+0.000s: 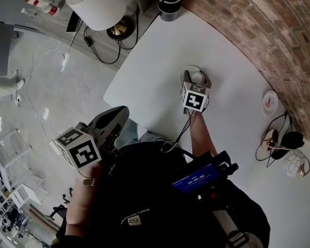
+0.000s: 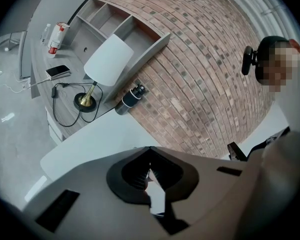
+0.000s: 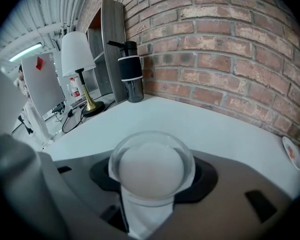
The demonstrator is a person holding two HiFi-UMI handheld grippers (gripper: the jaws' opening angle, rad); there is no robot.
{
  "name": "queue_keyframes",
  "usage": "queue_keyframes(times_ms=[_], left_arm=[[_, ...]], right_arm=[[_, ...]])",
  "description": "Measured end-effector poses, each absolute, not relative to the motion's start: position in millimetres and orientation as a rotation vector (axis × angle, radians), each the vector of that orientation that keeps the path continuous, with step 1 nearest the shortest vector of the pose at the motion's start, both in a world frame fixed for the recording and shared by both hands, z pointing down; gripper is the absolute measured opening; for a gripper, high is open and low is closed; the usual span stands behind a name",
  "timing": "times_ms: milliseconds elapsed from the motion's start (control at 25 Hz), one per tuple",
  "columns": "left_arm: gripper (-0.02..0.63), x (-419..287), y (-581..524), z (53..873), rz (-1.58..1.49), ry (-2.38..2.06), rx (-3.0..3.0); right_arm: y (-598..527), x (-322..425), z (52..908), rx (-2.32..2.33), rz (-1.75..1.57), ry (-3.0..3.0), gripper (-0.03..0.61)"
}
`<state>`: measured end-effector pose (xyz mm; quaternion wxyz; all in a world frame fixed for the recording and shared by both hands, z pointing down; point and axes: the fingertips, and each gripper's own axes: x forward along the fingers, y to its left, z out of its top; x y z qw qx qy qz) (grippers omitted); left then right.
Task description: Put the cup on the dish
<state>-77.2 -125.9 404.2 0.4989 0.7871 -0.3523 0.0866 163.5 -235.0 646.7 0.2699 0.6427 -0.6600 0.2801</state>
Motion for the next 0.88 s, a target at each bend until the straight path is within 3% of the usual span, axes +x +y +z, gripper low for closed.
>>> queue_keyframes(times_ms=[880], left_arm=[[0.006,-89,-120,404,0.205,-0.908,1.878]], right_arm=[[-245,155,652,1.765,0.668,-1.797,0.25]])
